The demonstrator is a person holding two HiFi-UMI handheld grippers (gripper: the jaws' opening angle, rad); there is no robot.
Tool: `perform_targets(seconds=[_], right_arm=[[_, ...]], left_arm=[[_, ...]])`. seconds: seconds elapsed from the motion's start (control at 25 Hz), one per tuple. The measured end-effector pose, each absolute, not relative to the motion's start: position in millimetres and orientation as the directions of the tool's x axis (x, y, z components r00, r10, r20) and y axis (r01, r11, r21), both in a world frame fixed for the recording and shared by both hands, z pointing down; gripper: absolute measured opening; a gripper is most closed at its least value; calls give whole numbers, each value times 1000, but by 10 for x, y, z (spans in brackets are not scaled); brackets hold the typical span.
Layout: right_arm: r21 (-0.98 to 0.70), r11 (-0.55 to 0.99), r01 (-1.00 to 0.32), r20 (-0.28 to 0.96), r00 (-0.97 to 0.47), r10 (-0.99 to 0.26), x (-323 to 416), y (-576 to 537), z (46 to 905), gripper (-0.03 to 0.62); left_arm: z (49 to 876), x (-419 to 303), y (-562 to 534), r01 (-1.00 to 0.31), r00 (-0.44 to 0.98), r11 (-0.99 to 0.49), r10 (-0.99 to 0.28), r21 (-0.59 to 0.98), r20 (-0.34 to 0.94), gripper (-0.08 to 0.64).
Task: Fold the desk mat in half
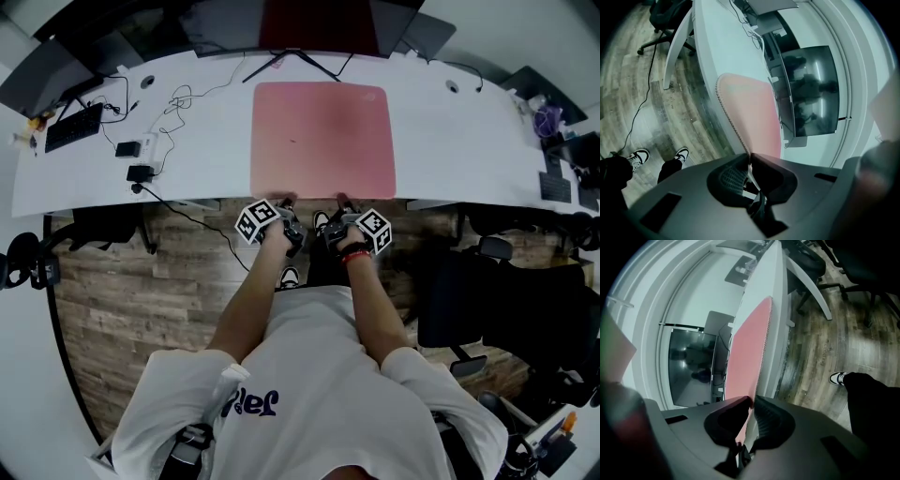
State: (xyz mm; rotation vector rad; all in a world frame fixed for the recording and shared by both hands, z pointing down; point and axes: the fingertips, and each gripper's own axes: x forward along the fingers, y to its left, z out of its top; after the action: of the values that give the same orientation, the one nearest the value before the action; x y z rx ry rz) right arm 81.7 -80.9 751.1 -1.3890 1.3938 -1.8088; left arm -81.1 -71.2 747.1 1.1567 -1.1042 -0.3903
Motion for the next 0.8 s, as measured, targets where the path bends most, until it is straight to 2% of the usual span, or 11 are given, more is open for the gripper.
perform_targets(seconds=[0.16, 0.8], right_arm=[[-903, -380, -200, 429, -377, -821, 823, -812, 7441, 32], [-903, -373, -211, 428, -377, -822, 837, -862, 7297, 29]], left_arm=[[7410, -812, -722, -293, 447, 412, -739, 863, 504, 35], [7209, -801, -766, -248, 438, 392, -770, 886, 463, 32]])
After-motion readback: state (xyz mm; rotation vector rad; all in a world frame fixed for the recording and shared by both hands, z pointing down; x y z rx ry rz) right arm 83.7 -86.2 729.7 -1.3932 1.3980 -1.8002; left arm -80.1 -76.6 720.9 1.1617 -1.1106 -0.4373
